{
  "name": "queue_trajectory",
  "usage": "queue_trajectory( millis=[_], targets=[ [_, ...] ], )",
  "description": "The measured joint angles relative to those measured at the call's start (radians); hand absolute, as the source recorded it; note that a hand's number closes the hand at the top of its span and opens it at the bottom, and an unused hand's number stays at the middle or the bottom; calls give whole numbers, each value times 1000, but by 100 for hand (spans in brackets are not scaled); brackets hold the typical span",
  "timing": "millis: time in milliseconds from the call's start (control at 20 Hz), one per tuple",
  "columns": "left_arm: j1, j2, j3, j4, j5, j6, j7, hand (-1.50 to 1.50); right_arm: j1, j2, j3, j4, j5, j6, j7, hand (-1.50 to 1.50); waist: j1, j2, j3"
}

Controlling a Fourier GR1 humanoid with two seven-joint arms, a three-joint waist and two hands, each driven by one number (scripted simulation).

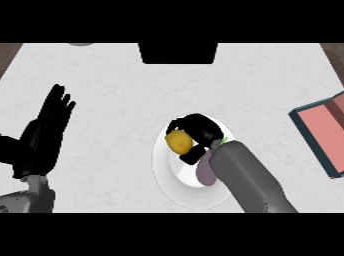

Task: Pick the lemon from the plate and place it in the cardboard box

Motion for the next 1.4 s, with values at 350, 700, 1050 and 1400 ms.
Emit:
queue_trajectory(
  millis=[350, 700, 1050, 1400],
  targets=[
    [-13, -5, 5, 15, -8, 2, -2, 0, 5, -1, 15, -50, 47, -52, -8, 150, -4, 0, 0],
    [-3, 4, 26, 0, -1, 5, 10, 0, 156, -1, 132, -244, 194, -180, 200, 150, -29, -9, -1],
    [21, 8, 36, -12, 8, -2, 7, 0, 357, -76, 295, -660, 386, -149, 452, 150, -37, -12, -1],
    [22, -4, 20, -10, -8, 3, 1, 0, 451, -87, 388, -1094, 492, 5, 656, 150, -31, -8, -1]
  ],
)
